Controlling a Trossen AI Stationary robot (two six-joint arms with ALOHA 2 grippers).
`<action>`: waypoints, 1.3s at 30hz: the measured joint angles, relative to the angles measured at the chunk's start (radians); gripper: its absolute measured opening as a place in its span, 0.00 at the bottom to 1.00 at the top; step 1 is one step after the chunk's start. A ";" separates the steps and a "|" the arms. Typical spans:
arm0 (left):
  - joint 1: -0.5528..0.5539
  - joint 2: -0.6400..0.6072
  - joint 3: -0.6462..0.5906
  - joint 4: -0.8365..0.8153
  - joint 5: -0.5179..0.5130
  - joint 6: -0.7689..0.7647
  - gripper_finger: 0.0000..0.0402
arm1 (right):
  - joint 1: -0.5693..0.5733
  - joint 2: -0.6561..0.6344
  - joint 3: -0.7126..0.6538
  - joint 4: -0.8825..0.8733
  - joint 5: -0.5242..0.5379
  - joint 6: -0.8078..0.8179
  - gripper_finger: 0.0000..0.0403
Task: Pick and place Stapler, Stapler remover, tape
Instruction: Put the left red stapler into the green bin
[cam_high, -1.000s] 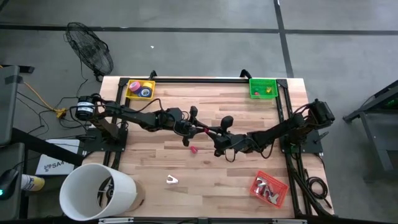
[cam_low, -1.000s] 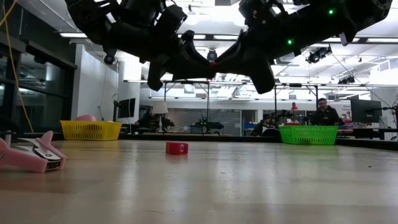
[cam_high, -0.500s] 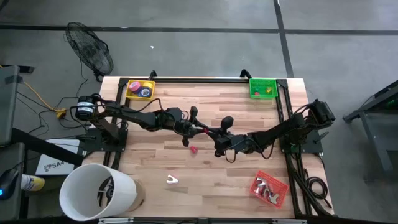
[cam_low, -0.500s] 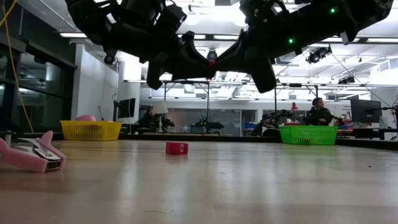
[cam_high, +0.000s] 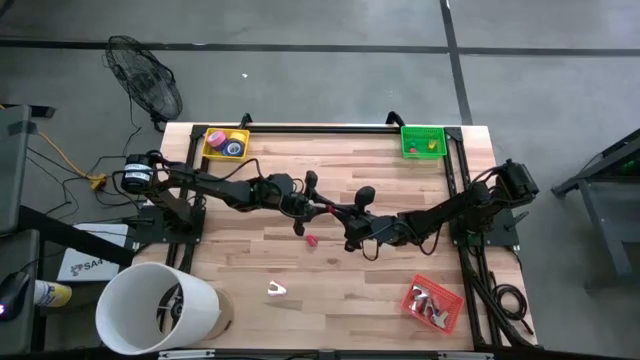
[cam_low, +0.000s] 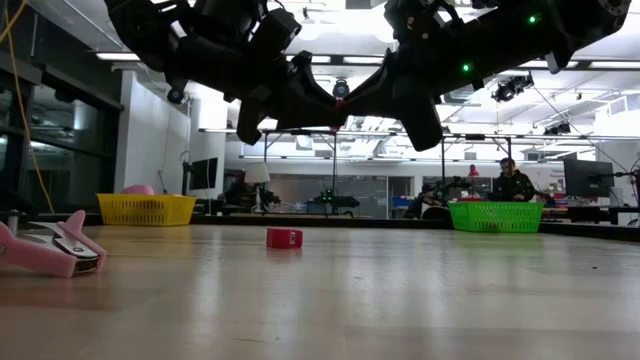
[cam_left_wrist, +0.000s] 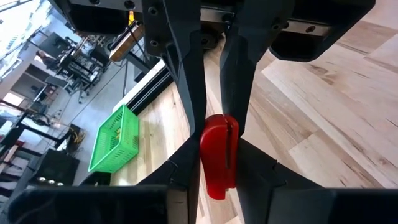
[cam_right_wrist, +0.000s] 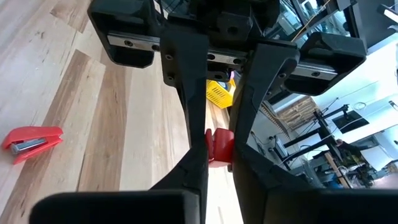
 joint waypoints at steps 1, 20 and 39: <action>0.000 0.000 0.000 0.000 -0.001 -0.001 0.18 | 0.000 0.000 0.000 0.000 0.001 0.000 0.12; -0.001 0.000 0.000 -0.018 -0.093 -0.014 0.20 | 0.000 0.000 0.000 -0.001 -0.003 0.000 0.11; -0.001 0.000 0.000 -0.031 -0.176 -0.019 0.20 | 0.001 0.001 0.000 -0.005 0.006 0.000 0.10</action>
